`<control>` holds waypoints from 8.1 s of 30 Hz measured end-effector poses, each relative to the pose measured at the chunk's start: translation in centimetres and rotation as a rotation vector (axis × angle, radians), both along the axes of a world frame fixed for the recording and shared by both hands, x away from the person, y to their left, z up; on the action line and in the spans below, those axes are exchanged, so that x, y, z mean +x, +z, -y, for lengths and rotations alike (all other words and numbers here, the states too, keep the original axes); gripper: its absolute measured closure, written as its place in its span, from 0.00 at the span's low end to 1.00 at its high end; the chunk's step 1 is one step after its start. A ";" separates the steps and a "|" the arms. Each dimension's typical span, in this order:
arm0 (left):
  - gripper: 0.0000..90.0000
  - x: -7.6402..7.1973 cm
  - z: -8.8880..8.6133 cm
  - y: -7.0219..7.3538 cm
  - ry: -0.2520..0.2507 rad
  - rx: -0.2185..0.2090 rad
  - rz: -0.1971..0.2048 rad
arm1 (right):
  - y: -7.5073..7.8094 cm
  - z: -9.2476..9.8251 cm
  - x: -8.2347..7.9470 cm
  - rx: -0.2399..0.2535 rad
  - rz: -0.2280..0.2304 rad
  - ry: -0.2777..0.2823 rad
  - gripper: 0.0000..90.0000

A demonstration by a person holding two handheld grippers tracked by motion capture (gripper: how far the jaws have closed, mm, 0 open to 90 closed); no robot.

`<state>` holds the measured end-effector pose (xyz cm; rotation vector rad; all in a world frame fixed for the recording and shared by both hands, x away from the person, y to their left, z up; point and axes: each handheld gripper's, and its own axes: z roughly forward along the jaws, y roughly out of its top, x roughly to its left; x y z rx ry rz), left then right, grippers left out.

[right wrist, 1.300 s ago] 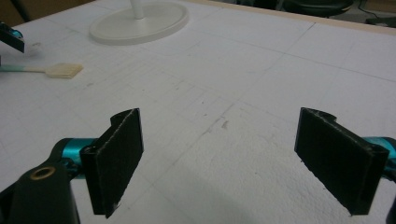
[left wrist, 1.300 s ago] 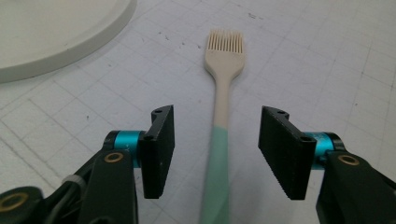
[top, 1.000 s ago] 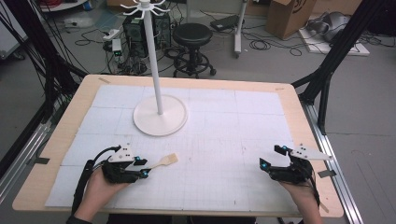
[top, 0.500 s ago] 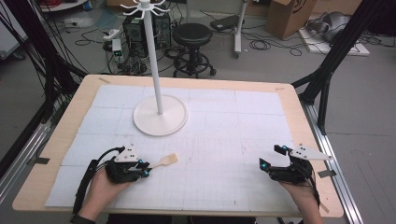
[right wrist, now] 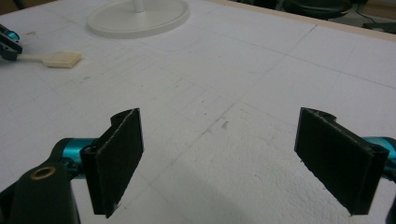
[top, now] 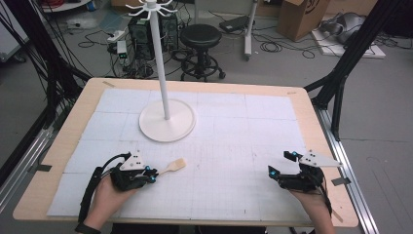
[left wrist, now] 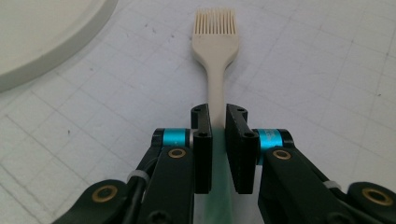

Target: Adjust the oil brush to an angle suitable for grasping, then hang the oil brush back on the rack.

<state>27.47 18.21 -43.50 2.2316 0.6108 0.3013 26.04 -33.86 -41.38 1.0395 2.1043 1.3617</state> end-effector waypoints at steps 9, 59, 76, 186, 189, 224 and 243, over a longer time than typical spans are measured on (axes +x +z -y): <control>0.91 1.2 2.3 2.7 -0.102 -0.022 0.056 | 0.3 0.1 0.0 0.006 0.007 -0.007 0.16; 0.90 4.0 20.4 -0.8 -0.584 -0.018 0.055 | 0.8 1.1 -0.4 0.046 0.030 -0.024 0.17; 0.37 3.4 18.5 1.6 -0.348 -0.071 0.128 | 0.7 1.0 -0.4 0.048 0.026 -0.012 0.17; 0.18 -1.6 -9.7 2.7 0.214 -0.447 0.200 | -1.7 -12.1 3.4 -0.313 -0.169 0.567 0.31; 0.18 -1.6 -9.7 2.7 0.216 -0.451 0.198 | -1.8 -12.2 3.4 -0.325 -0.172 0.582 0.37; 0.19 -1.8 -9.5 2.8 0.216 -0.450 0.197 | -2.1 -12.3 3.5 -0.350 -0.247 0.574 0.91; 0.19 -1.7 -9.3 2.8 0.204 -0.445 0.195 | 0.8 -11.5 4.3 -0.280 -0.189 0.482 0.92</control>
